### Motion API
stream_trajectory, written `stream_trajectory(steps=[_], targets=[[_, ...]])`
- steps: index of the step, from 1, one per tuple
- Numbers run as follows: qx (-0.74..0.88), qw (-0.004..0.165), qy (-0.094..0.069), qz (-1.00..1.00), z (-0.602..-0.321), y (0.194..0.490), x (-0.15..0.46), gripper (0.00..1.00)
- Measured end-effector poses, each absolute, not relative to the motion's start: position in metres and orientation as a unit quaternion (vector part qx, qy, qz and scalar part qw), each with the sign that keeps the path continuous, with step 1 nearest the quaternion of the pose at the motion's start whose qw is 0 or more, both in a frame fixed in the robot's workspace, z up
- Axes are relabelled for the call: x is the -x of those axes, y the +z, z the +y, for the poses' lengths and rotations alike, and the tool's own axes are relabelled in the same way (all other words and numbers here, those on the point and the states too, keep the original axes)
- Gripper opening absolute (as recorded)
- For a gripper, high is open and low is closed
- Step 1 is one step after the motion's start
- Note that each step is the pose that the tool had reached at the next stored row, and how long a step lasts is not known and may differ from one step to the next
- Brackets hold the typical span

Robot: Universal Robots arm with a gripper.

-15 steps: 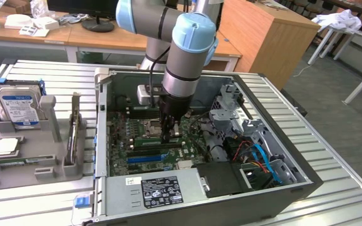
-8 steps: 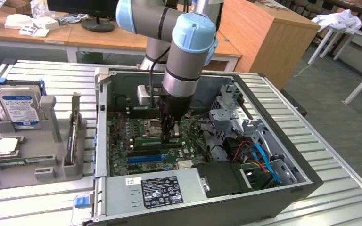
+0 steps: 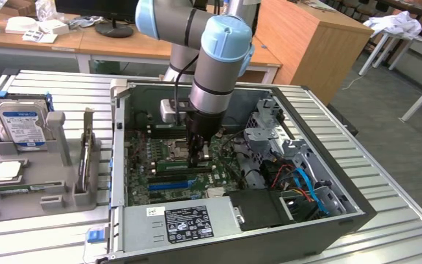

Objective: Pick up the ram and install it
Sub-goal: 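Insert the ram into the slot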

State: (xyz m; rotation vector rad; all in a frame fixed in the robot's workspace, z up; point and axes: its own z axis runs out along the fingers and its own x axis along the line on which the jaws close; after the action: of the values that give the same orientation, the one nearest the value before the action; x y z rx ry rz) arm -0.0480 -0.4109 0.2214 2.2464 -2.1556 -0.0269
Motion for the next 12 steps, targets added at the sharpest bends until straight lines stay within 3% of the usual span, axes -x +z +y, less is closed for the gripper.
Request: stream_trajectory(steps=[12], targets=[[-0.721, 0.014, -0.009, -0.692, -0.4109, 0.2207, 0.048, 0.13]])
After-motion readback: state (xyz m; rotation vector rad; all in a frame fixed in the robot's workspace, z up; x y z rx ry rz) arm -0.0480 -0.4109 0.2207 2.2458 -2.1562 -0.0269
